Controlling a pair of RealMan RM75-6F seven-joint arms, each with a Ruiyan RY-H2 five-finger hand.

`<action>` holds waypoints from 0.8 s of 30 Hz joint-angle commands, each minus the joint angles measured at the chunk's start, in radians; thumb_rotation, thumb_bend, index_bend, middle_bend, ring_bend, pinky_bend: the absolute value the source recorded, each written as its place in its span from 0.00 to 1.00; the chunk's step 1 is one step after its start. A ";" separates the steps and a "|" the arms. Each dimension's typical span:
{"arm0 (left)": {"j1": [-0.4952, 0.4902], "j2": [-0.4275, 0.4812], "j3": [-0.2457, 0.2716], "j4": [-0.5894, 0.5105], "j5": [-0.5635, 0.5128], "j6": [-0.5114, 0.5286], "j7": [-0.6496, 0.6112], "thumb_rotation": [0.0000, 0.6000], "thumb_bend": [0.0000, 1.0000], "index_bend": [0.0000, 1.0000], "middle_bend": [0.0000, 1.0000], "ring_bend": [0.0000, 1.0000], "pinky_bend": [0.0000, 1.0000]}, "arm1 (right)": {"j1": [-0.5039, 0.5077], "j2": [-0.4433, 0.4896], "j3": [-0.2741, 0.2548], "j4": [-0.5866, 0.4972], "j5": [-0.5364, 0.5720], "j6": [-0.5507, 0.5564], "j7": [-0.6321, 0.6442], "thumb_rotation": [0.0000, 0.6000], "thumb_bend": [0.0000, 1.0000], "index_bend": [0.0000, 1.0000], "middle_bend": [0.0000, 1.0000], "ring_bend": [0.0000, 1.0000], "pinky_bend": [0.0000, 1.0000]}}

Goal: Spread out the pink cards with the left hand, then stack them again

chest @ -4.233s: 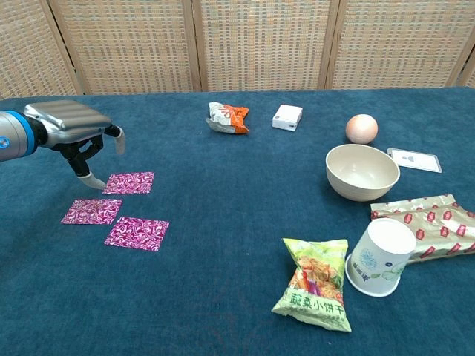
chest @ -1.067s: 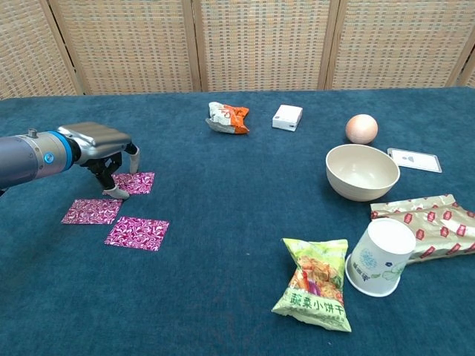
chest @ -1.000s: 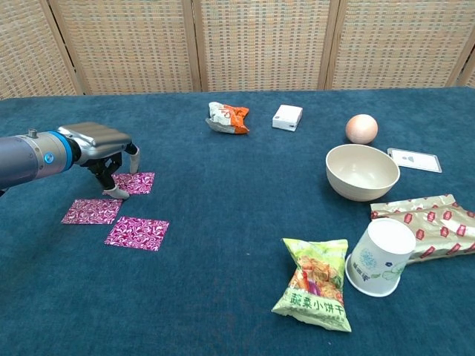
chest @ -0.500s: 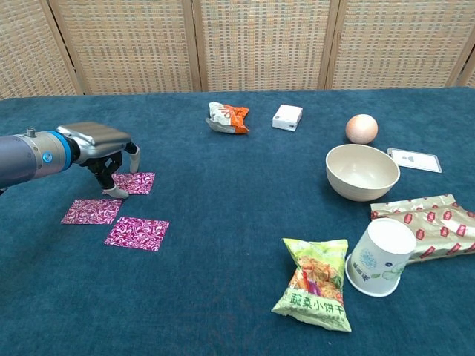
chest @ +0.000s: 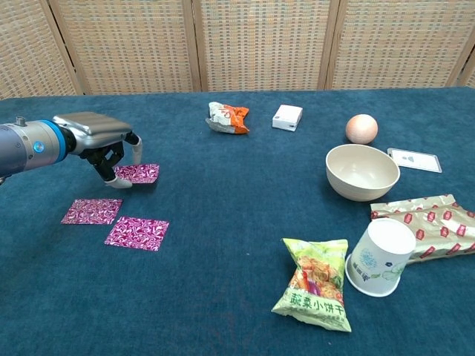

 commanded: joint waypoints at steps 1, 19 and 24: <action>0.005 0.024 0.003 -0.045 0.021 0.018 -0.004 0.79 0.27 0.42 0.76 0.76 0.70 | 0.000 -0.001 0.000 0.000 -0.001 0.001 0.001 1.00 0.15 0.32 0.29 0.14 0.08; 0.021 0.074 0.059 -0.254 0.124 0.066 0.004 0.80 0.26 0.42 0.76 0.76 0.70 | -0.004 -0.003 0.000 0.004 0.001 0.006 0.010 1.00 0.15 0.32 0.29 0.14 0.08; 0.034 0.087 0.087 -0.296 0.147 0.088 0.026 0.80 0.26 0.42 0.76 0.76 0.70 | -0.003 -0.004 0.000 0.009 0.001 0.004 0.017 1.00 0.15 0.32 0.29 0.14 0.08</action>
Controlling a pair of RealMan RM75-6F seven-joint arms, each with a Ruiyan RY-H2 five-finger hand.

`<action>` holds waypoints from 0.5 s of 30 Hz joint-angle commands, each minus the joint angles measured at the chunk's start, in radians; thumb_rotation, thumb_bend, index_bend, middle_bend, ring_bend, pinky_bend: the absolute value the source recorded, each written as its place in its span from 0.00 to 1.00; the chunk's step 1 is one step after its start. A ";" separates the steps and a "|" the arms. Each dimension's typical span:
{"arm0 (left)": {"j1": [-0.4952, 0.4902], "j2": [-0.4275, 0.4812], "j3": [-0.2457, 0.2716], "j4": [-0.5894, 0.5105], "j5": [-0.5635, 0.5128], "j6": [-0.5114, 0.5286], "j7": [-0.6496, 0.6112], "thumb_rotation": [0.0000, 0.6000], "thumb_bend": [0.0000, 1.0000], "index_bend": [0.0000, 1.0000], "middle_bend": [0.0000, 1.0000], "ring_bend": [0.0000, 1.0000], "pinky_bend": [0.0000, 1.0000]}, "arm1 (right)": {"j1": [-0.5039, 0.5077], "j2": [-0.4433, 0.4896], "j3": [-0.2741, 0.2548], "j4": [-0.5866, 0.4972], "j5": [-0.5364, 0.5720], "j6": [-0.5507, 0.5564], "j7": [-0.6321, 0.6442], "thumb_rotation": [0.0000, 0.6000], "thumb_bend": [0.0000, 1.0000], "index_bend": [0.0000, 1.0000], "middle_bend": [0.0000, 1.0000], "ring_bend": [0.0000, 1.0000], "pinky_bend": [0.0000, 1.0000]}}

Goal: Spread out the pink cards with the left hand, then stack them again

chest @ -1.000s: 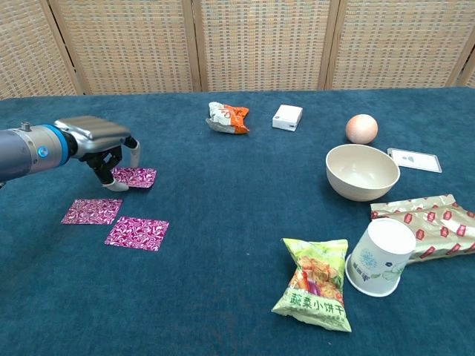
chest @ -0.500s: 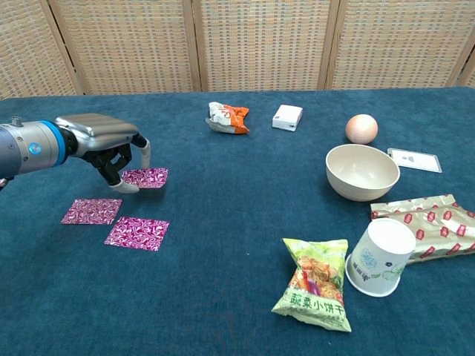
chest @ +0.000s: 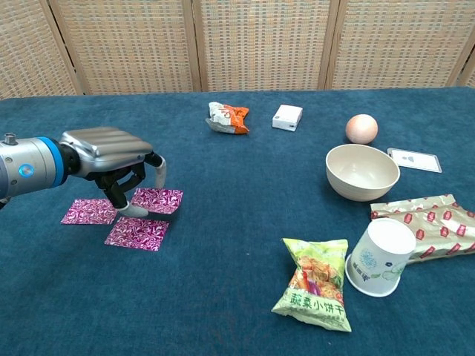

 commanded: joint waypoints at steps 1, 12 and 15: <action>0.011 0.008 0.020 -0.022 0.013 0.014 0.015 0.80 0.26 0.42 0.76 0.76 0.70 | 0.001 -0.002 0.000 0.003 0.000 -0.002 0.001 1.00 0.15 0.32 0.29 0.14 0.08; 0.060 0.011 0.062 -0.053 0.034 0.068 0.033 0.80 0.26 0.42 0.76 0.76 0.70 | 0.004 -0.007 0.000 0.009 -0.003 -0.003 0.007 1.00 0.15 0.32 0.29 0.14 0.08; 0.066 0.008 0.064 -0.052 0.037 0.074 0.036 0.80 0.26 0.42 0.76 0.76 0.70 | 0.002 -0.007 0.000 0.009 -0.003 0.000 0.009 1.00 0.15 0.32 0.29 0.14 0.08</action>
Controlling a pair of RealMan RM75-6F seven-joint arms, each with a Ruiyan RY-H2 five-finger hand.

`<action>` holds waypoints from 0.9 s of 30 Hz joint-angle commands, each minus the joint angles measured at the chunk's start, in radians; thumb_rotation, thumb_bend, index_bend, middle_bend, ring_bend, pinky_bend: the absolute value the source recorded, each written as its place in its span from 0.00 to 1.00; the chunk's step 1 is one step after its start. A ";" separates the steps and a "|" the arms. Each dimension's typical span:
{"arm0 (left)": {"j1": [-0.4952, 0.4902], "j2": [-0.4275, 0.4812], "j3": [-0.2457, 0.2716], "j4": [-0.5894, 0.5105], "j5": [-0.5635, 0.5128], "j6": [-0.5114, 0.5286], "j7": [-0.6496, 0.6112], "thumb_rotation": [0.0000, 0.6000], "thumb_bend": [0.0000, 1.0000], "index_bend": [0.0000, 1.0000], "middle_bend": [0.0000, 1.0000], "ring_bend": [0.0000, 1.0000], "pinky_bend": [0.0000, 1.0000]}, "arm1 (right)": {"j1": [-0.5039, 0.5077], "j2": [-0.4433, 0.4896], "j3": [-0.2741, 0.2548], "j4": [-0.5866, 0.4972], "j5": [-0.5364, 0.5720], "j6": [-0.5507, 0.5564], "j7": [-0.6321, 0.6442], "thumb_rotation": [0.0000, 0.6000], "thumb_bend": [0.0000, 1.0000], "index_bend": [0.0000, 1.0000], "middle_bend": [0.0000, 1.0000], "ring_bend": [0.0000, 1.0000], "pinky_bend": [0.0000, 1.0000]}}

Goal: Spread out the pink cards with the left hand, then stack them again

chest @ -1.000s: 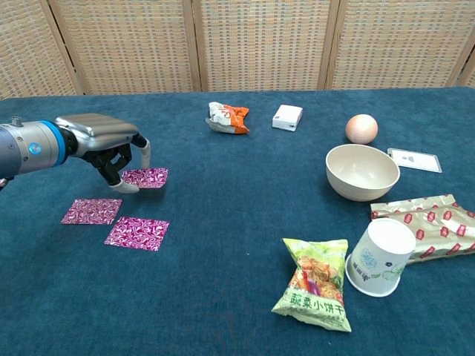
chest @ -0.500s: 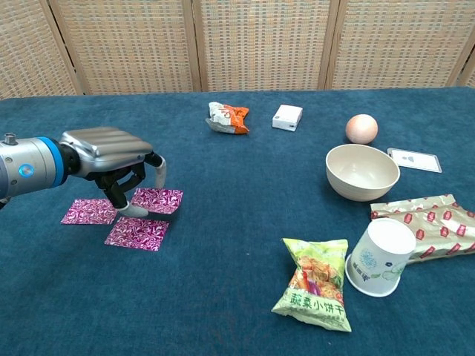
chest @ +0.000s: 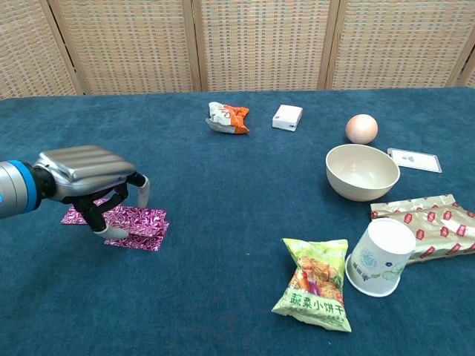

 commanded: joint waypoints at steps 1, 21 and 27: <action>0.003 -0.004 0.001 0.001 0.001 0.003 0.004 0.80 0.26 0.42 0.76 0.76 0.70 | 0.000 -0.001 0.000 0.001 0.000 0.000 0.000 1.00 0.15 0.32 0.29 0.14 0.08; 0.011 -0.019 -0.002 0.001 -0.009 0.009 0.049 0.81 0.22 0.42 0.76 0.76 0.70 | -0.007 -0.003 0.001 0.010 0.006 0.006 0.009 1.00 0.15 0.32 0.29 0.14 0.08; 0.014 -0.025 -0.003 0.005 -0.009 0.010 0.054 0.81 0.22 0.40 0.76 0.76 0.70 | -0.008 -0.005 0.002 0.013 0.006 0.009 0.011 1.00 0.15 0.32 0.30 0.14 0.08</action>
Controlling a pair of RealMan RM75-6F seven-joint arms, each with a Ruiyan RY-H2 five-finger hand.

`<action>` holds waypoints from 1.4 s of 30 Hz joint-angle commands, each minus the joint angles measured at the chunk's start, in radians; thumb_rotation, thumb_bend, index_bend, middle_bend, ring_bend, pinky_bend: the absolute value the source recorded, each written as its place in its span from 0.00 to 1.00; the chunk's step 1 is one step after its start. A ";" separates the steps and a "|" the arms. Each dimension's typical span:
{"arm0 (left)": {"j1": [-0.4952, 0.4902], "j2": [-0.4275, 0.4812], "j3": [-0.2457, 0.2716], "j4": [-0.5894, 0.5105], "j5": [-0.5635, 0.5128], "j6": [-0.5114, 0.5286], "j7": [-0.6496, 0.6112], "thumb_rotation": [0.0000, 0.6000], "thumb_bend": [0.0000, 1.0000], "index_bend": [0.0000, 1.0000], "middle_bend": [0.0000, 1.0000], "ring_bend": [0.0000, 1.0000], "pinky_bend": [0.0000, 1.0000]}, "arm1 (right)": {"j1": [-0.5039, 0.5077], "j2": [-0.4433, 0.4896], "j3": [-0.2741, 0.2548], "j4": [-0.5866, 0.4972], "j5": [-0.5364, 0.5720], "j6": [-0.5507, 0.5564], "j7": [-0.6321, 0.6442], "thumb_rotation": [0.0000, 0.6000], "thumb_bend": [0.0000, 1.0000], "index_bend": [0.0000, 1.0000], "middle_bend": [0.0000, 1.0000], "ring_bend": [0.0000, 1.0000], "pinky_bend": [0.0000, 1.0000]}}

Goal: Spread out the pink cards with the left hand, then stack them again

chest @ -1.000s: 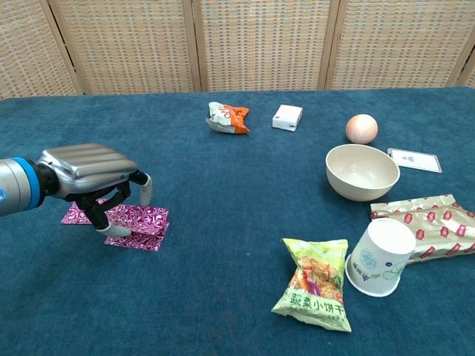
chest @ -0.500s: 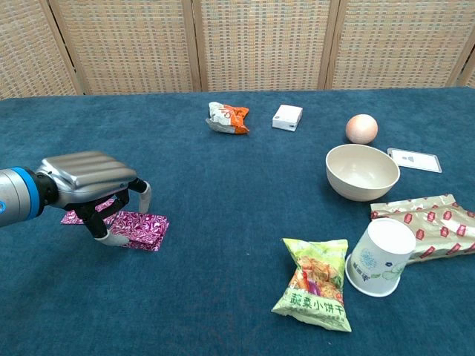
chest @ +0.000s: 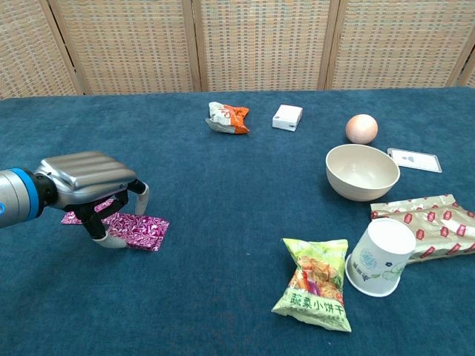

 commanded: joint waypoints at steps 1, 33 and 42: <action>0.001 -0.003 -0.001 0.002 0.001 0.001 0.002 0.81 0.22 0.40 0.76 0.76 0.70 | -0.001 -0.001 0.001 0.001 0.000 0.003 0.001 1.00 0.15 0.32 0.30 0.14 0.08; 0.040 0.056 -0.027 -0.001 -0.007 0.052 -0.017 0.81 0.18 0.31 0.76 0.76 0.70 | 0.002 -0.003 0.003 0.003 -0.007 0.005 0.003 1.00 0.16 0.32 0.30 0.14 0.08; 0.034 0.067 -0.050 0.084 -0.094 0.002 -0.021 0.81 0.18 0.31 0.76 0.76 0.70 | 0.011 -0.003 0.004 -0.007 -0.011 -0.004 -0.007 1.00 0.16 0.32 0.30 0.14 0.08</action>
